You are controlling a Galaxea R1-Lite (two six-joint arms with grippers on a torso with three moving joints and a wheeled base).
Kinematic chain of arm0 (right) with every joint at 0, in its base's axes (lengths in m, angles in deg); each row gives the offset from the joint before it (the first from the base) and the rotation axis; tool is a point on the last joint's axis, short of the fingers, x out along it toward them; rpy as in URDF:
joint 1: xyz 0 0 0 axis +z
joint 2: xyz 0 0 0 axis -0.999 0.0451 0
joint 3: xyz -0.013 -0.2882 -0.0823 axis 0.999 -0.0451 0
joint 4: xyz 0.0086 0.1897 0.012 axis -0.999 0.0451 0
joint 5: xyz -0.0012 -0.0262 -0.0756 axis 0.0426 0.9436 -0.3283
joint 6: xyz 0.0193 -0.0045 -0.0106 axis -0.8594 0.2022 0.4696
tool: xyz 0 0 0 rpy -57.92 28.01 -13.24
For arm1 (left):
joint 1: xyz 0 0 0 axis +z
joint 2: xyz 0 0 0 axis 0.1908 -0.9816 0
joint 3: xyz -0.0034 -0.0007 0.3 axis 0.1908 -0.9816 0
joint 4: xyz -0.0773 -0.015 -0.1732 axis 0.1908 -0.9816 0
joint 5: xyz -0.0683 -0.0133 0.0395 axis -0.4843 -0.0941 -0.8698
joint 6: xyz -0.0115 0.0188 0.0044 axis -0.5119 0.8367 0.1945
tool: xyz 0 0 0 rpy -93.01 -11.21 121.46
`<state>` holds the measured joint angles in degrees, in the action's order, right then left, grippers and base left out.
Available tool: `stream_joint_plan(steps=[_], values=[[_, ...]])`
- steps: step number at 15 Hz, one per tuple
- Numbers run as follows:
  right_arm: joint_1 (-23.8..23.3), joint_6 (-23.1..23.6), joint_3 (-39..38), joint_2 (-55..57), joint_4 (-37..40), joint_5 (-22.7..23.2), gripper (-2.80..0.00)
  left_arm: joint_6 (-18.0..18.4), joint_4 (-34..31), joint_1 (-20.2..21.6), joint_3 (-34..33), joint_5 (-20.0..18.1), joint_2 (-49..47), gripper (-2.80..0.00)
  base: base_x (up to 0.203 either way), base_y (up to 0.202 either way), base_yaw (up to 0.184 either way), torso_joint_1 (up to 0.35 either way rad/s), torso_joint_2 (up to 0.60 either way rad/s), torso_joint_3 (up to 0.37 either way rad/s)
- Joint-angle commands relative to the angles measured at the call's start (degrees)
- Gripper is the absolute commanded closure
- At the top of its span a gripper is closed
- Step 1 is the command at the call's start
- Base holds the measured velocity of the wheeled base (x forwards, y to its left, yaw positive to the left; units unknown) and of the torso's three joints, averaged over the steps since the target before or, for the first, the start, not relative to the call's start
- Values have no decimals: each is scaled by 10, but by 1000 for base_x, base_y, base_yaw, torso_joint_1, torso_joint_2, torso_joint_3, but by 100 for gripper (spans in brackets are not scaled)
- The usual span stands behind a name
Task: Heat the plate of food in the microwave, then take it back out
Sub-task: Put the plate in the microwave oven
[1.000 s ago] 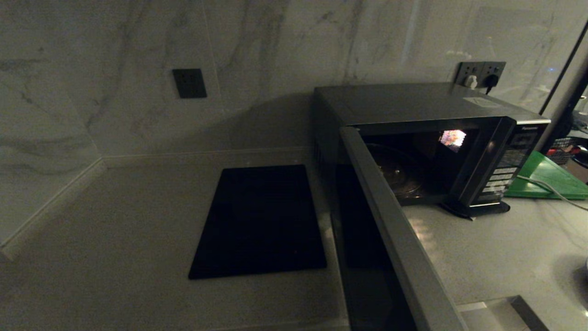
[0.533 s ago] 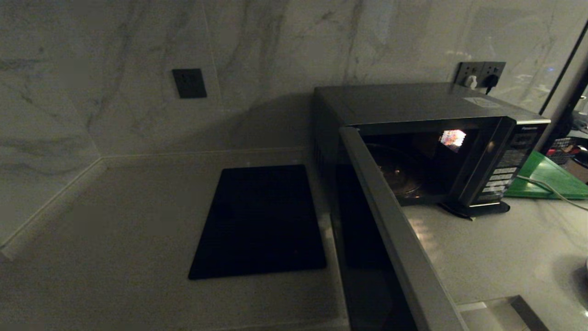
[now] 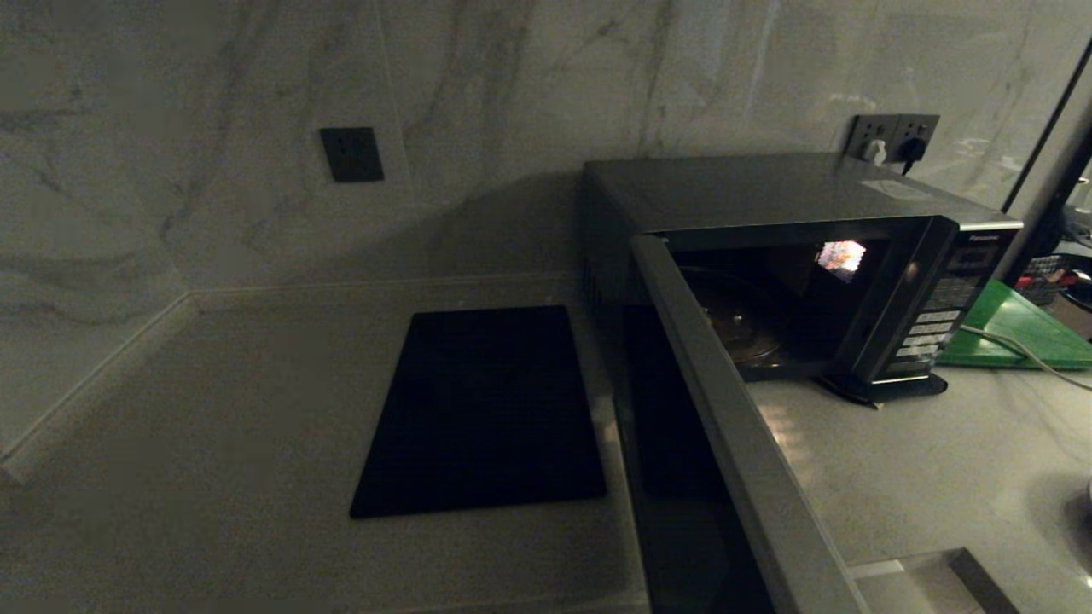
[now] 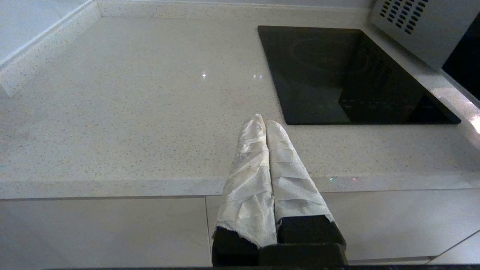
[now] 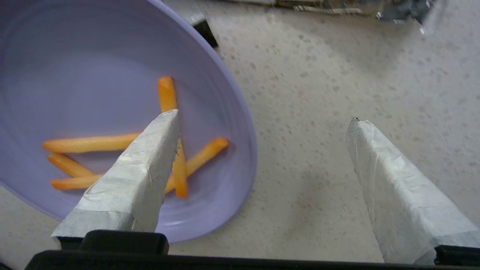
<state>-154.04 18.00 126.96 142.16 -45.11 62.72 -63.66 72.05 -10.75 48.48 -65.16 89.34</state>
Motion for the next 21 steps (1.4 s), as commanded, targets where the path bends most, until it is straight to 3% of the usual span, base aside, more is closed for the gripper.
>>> stream_joint_plan(steps=[1,21], values=[[0,-3,8,11,2,2,-280,0,0,0,0,0,0,0,0,0,0,0,0,0],[8,-1,34,42,3,-2,-280,0,0,0,0,0,-1,0,0,0,0,0,0,0]])
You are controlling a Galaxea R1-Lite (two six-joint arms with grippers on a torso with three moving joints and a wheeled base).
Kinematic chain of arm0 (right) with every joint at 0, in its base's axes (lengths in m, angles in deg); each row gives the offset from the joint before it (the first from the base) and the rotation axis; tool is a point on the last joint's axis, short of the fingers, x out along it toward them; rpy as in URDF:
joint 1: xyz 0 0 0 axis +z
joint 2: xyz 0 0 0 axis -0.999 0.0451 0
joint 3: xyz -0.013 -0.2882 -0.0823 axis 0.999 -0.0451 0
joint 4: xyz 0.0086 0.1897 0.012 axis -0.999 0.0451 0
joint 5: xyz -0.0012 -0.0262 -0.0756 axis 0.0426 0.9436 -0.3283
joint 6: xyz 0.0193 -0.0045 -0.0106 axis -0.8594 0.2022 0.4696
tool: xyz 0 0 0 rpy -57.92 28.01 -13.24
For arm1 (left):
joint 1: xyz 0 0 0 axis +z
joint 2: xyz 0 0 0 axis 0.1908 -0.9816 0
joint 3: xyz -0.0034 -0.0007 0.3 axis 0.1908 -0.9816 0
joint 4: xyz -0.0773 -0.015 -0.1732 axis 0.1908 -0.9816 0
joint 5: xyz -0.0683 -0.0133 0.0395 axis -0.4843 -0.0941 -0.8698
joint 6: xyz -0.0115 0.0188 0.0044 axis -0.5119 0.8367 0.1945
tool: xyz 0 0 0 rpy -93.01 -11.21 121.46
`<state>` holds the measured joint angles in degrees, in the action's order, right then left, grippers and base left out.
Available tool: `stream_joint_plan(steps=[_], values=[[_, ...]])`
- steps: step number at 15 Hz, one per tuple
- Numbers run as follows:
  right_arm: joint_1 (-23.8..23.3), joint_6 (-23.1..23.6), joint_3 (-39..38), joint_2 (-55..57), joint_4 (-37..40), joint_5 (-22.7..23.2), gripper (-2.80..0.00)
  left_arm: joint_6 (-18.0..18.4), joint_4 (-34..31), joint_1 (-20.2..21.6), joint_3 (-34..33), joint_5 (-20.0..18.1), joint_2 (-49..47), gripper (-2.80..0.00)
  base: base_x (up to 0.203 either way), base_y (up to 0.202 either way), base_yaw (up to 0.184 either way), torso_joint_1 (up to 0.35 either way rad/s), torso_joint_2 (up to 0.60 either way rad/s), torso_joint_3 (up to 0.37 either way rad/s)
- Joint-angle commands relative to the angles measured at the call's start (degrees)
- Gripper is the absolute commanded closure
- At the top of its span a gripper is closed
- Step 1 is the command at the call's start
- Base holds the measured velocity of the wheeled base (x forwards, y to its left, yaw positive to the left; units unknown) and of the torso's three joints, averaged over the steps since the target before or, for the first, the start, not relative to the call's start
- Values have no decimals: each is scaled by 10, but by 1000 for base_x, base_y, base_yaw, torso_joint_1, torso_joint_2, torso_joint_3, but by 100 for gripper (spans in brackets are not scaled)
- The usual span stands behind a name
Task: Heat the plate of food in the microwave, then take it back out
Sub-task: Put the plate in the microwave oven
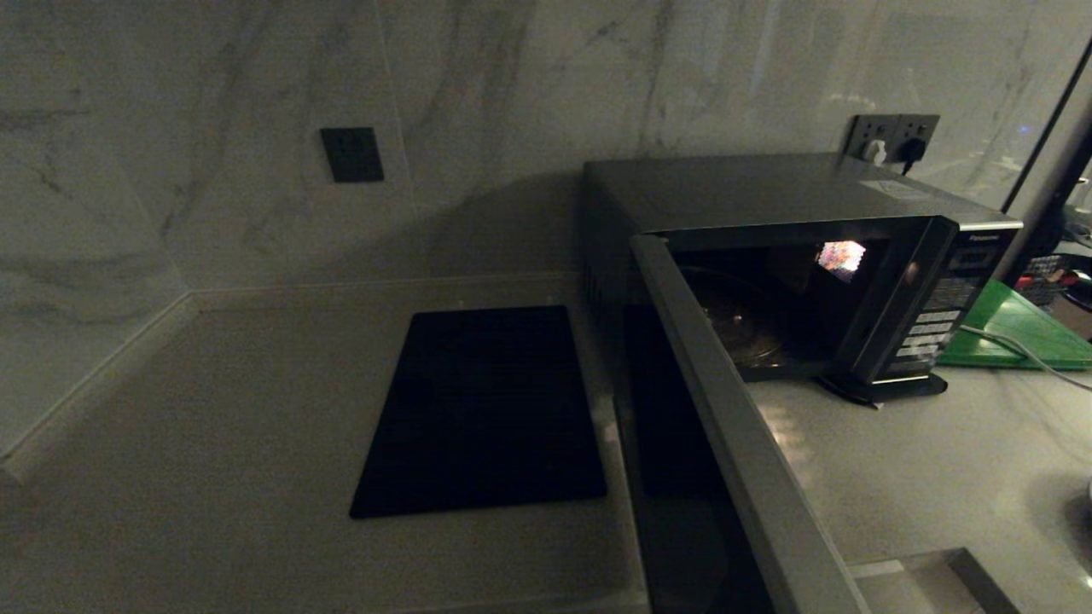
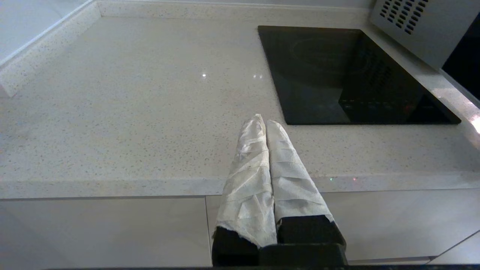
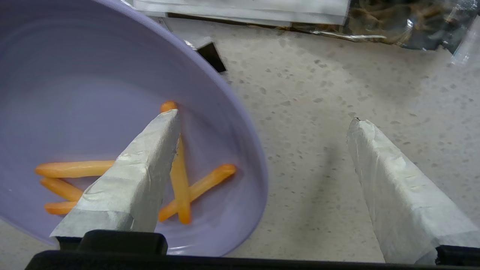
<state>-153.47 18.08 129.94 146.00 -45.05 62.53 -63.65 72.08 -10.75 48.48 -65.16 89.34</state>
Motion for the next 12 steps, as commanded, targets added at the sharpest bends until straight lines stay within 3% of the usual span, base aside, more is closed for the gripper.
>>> stream_joint_plan(steps=[1,12], values=[[4,-2,7,4,3,0,-280,0,0,0,0,0,-1,0,0,0,0,0,0,0],[16,-5,2,20,3,-2,-280,0,0,0,0,0,-1,0,0,0,0,0,0,0]])
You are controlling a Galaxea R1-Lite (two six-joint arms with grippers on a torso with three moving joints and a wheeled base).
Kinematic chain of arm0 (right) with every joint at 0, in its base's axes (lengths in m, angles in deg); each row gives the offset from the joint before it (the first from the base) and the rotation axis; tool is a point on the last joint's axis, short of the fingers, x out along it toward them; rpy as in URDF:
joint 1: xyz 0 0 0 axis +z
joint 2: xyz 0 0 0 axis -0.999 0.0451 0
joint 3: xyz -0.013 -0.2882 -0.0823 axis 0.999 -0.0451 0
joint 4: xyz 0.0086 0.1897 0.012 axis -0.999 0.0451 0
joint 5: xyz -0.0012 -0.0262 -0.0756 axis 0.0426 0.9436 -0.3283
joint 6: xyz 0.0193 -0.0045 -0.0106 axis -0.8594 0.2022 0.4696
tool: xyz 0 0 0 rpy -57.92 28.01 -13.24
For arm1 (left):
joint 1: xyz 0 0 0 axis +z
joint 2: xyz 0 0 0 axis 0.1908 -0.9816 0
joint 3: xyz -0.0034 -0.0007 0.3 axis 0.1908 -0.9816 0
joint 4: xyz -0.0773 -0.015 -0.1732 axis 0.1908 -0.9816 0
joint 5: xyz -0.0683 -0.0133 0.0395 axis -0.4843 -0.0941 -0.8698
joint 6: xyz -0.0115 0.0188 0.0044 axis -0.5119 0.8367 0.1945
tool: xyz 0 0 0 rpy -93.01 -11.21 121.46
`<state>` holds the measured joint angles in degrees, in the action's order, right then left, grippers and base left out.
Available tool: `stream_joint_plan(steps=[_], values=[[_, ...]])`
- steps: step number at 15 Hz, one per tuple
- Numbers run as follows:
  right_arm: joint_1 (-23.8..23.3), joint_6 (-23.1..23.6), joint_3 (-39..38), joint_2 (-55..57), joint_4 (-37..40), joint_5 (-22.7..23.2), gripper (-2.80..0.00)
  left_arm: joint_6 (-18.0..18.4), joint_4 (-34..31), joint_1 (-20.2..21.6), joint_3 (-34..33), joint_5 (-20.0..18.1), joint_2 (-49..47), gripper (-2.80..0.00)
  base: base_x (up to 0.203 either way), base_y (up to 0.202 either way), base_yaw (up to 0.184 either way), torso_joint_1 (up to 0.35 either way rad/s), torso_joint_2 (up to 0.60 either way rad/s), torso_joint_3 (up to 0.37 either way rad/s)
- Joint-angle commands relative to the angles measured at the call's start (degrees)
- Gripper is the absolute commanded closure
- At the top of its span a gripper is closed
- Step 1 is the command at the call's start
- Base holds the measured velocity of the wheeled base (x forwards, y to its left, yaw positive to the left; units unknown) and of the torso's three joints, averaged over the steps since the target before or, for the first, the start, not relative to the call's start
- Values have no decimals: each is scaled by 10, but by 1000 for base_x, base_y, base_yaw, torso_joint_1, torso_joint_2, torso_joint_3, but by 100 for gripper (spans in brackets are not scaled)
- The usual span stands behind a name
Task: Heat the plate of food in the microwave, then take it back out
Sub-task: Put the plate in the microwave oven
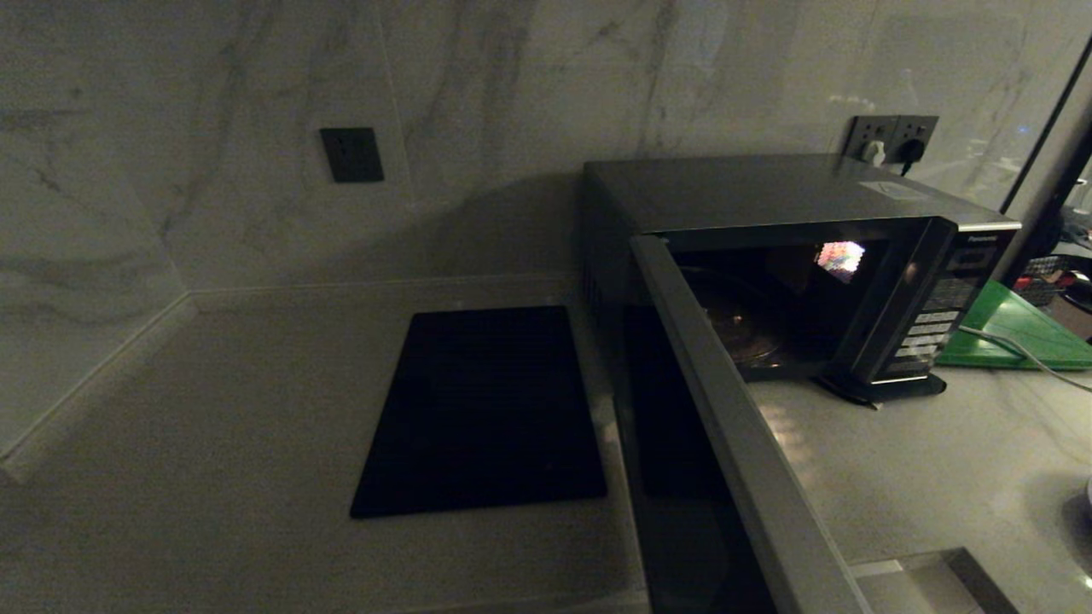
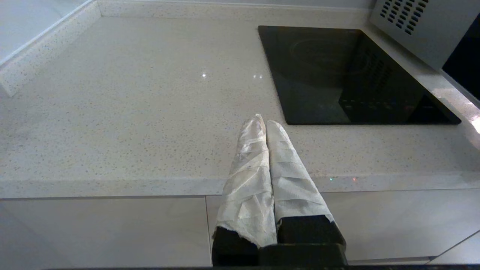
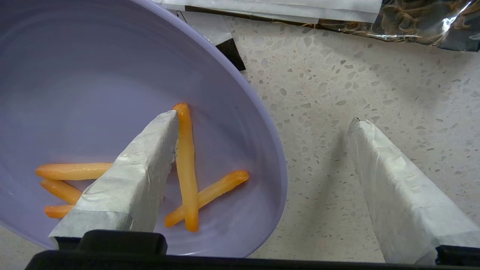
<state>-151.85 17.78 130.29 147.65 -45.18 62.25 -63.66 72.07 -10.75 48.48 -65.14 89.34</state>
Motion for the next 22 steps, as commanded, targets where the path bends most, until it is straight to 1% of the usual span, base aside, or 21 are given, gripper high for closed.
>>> stream_joint_plan(steps=[1,2,3,18,22], values=[[0,-2,-1,4,4,0,-280,0,0,0,0,0,-1,0,0,0,0,0,0,0],[0,-2,-1,4,4,0,-280,0,0,0,0,0,-1,0,0,0,0,0,0,0],[0,0,-1,3,4,0,0,0,0,0,0,0,-1,0,0,0,0,0,0,0],[-1,2,4,-2,4,1,0,0,0,0,0,0,-1,0,0,0,0,0,0,0],[0,2,-1,-30,4,7,0,0,0,0,0,0,-1,0,0,0,0,0,0,0]])
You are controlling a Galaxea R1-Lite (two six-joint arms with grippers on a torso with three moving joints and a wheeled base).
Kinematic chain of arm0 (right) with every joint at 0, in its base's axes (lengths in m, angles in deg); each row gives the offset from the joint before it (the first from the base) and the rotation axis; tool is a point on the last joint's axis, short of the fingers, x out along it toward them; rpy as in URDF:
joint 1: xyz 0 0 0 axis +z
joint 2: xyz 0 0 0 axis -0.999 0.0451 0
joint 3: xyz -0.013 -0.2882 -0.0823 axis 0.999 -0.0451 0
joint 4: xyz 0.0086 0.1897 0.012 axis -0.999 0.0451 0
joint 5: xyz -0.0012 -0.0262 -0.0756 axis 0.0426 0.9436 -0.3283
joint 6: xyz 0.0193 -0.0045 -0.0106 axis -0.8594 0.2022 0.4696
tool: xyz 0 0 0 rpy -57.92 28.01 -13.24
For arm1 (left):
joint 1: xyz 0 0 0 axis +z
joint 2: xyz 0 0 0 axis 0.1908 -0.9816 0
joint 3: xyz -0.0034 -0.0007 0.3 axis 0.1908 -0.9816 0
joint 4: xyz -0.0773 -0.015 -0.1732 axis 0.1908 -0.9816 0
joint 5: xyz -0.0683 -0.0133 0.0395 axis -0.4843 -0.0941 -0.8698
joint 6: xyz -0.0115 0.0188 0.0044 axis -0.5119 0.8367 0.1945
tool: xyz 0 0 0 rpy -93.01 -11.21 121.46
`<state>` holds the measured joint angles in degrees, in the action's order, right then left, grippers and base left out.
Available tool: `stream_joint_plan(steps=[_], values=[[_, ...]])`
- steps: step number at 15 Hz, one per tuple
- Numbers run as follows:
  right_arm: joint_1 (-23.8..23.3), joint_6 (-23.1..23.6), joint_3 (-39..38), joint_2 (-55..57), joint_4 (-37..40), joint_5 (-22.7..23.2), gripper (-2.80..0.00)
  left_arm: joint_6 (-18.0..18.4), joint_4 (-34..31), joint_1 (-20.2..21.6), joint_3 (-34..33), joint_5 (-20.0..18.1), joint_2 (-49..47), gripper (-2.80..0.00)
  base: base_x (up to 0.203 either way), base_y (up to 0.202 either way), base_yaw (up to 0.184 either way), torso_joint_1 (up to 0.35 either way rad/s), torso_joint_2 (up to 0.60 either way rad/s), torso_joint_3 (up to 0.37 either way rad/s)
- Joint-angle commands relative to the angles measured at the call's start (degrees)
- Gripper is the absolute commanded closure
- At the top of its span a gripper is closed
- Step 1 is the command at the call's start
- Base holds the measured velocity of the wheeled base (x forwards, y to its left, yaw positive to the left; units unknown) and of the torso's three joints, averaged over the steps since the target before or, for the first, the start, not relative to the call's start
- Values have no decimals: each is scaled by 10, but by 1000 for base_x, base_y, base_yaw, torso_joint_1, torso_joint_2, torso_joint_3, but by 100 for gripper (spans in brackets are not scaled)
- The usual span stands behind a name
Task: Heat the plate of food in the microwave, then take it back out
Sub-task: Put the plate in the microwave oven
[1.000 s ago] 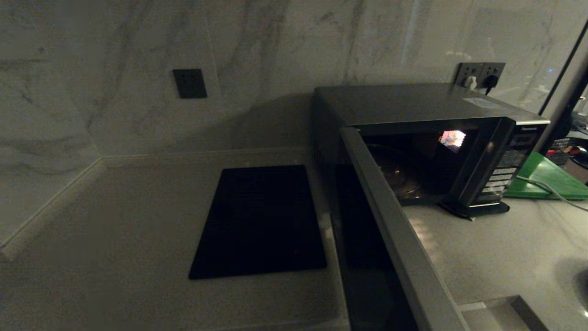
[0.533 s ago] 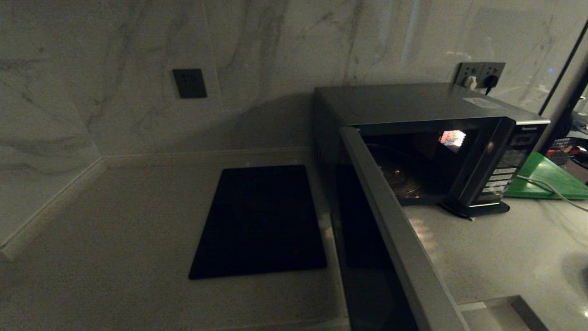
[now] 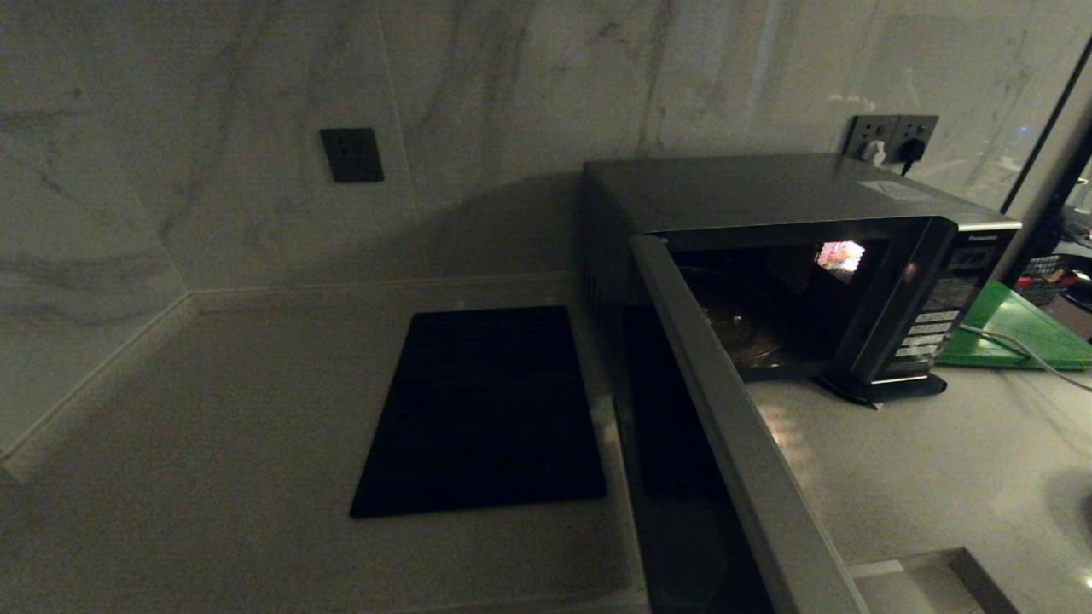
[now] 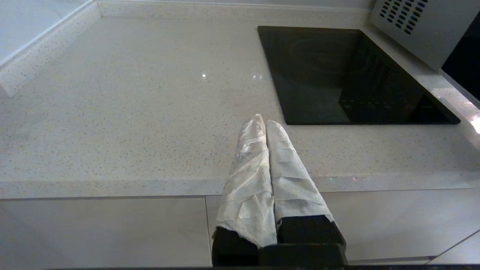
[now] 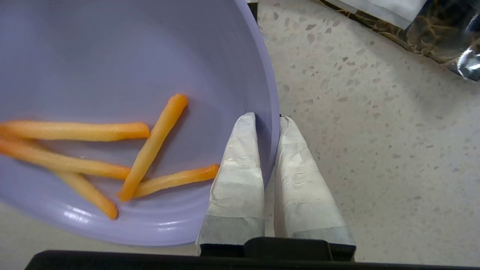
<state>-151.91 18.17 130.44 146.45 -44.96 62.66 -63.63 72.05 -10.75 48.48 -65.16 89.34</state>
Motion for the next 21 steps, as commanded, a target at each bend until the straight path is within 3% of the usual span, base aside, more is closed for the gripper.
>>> stream_joint_plan(steps=[1,8,16,21], values=[[1,-2,-5,-28,2,3,0,0,0,0,0,0,-1,0,0,0,0,0,0,0],[1,11,-55,-109,2,4,0,0,0,0,0,0,-1,0,0,0,0,0,0,0],[5,15,-102,-193,5,45,0,0,0,0,0,0,0,0,0,0,0,0,0,0],[23,96,-150,-264,18,100,0,0,0,0,0,0,-1,0,0,0,0,0,0,0]])
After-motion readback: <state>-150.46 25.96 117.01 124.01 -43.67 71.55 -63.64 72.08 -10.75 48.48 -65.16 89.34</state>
